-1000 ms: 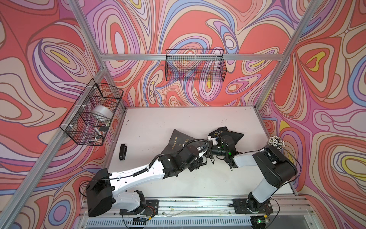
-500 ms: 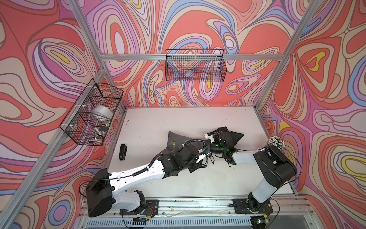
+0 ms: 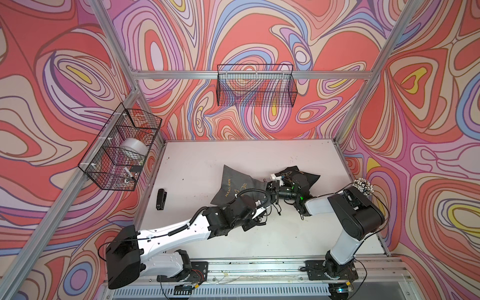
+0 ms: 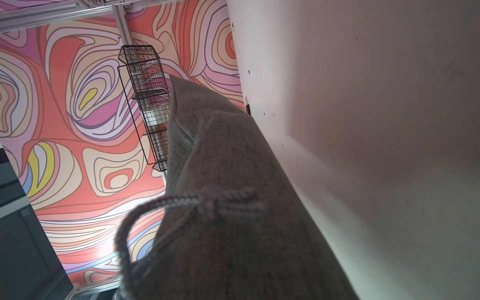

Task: Pack away hair dryers
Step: Place the hair dryer in the drawstring bag.

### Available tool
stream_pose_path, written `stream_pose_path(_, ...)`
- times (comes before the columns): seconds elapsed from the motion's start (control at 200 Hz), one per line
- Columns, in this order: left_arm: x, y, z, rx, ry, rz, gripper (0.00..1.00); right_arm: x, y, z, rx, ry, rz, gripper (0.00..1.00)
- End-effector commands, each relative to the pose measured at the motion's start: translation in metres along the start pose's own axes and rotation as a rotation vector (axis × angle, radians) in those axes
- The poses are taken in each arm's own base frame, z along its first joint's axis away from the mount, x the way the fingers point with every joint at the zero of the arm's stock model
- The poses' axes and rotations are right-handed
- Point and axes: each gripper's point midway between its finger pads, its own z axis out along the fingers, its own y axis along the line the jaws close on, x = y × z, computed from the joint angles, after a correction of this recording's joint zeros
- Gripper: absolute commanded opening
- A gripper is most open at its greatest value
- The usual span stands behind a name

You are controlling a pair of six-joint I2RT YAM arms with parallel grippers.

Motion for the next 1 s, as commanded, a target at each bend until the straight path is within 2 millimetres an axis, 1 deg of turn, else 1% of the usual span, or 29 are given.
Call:
stream_pose_path(0.0, 0.028, -0.02, 0.007, 0.053, 0.104, 0.045, 0.0, -0.013, 0.022, -0.006, -0.1, -0.039, -0.002, 0.0)
stream_pose_path(0.09, 0.033, -0.022, 0.009, 0.051, 0.117, 0.049, 0.0, -0.015, 0.023, -0.012, -0.135, -0.048, 0.025, 0.0)
stream_pose_path(0.195, 0.037, -0.017, 0.008, 0.021, 0.115, 0.044, 0.0, -0.014, 0.021, -0.02, -0.164, -0.054, 0.052, 0.0)
stream_pose_path(0.265, 0.037, -0.01, 0.005, -0.017, 0.107, 0.04, 0.0, -0.011, 0.016, -0.023, -0.163, -0.048, 0.065, 0.0)
stream_pose_path(0.366, 0.038, 0.005, 0.001, -0.104, 0.115, 0.04, 0.0, -0.008, 0.01, -0.024, -0.155, -0.042, 0.077, 0.0)
stream_pose_path(0.456, 0.035, 0.007, 0.001, -0.116, 0.119, 0.047, 0.0, -0.004, 0.005, -0.023, -0.138, -0.027, 0.079, 0.0)
stream_pose_path(0.531, 0.027, 0.012, 0.001, -0.137, 0.097, 0.038, 0.0, 0.003, 0.002, -0.016, -0.109, 0.0, 0.055, 0.0)
stream_pose_path(0.626, 0.009, 0.014, 0.002, -0.145, 0.053, 0.042, 0.0, 0.012, -0.001, -0.005, -0.061, 0.031, 0.021, 0.0)
stream_pose_path(0.716, -0.004, 0.014, 0.002, -0.138, 0.035, 0.063, 0.0, 0.015, 0.003, -0.001, -0.052, 0.043, -0.012, 0.0)
stream_pose_path(0.731, -0.013, 0.016, 0.002, -0.146, 0.006, 0.06, 0.0, 0.016, 0.003, 0.0, -0.051, 0.048, -0.014, 0.0)
stream_pose_path(0.756, -0.018, 0.017, 0.002, -0.149, -0.005, 0.066, 0.0, 0.017, 0.003, 0.001, -0.048, 0.058, -0.022, 0.0)
stream_pose_path(0.836, -0.029, 0.02, 0.001, -0.16, -0.02, 0.09, 0.0, 0.023, -0.001, 0.006, -0.013, 0.083, -0.041, 0.0)
stream_pose_path(0.886, -0.035, 0.019, 0.001, -0.153, -0.032, 0.108, 0.0, 0.028, -0.01, 0.011, 0.028, 0.106, -0.05, 0.0)
stream_pose_path(0.896, -0.036, 0.019, 0.0, -0.15, -0.035, 0.109, 0.0, 0.03, -0.004, 0.011, 0.023, 0.11, -0.069, 0.0)
stream_pose_path(0.906, -0.037, 0.018, 0.0, -0.147, -0.038, 0.113, 0.0, 0.031, -0.004, 0.012, 0.027, 0.114, -0.078, 0.0)
stream_pose_path(0.996, -0.043, 0.015, -0.002, -0.125, -0.058, 0.139, 0.0, 0.04, -0.007, 0.017, 0.081, 0.16, -0.104, 0.0)
